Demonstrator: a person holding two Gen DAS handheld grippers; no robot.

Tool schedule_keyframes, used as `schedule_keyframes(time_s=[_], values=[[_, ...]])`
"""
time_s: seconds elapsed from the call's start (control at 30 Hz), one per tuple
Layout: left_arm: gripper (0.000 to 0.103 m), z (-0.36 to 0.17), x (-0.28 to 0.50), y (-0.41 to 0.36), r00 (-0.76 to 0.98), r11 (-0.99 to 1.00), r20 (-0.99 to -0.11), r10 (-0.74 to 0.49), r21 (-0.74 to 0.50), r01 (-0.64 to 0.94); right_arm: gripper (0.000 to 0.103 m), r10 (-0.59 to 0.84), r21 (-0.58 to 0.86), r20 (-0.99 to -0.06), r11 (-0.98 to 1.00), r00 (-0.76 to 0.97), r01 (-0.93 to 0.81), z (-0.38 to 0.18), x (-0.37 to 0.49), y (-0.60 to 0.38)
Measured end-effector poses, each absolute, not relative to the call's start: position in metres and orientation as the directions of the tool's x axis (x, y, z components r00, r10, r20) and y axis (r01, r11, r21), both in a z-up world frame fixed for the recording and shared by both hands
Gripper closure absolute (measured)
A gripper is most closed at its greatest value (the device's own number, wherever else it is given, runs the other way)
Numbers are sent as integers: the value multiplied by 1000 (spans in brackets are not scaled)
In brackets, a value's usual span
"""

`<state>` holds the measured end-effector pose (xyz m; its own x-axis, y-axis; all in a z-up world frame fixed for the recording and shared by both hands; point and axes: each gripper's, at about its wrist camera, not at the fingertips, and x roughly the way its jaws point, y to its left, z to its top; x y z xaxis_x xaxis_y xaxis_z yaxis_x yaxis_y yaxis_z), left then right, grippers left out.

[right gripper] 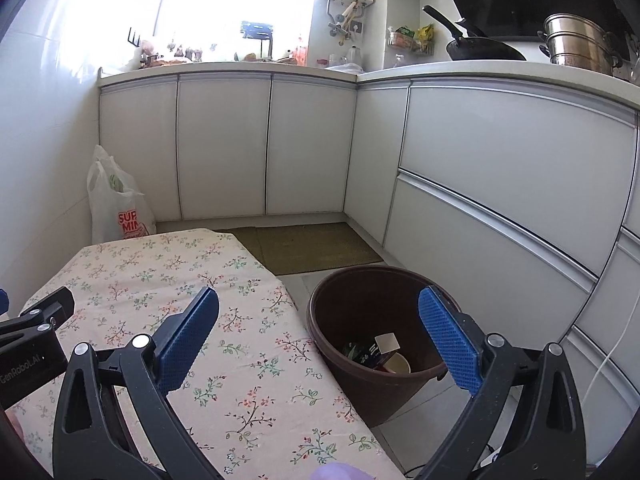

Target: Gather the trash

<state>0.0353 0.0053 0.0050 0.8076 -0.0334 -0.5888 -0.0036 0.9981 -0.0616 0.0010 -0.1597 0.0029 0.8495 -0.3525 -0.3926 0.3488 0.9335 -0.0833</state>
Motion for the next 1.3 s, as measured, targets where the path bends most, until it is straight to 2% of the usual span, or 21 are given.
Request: schedule_keyframes(time_s=[1.3], values=[[7, -4, 44, 1, 784, 997, -619, -44, -76, -4, 7, -328, -76, -438, 941, 837, 329, -5, 7, -164]])
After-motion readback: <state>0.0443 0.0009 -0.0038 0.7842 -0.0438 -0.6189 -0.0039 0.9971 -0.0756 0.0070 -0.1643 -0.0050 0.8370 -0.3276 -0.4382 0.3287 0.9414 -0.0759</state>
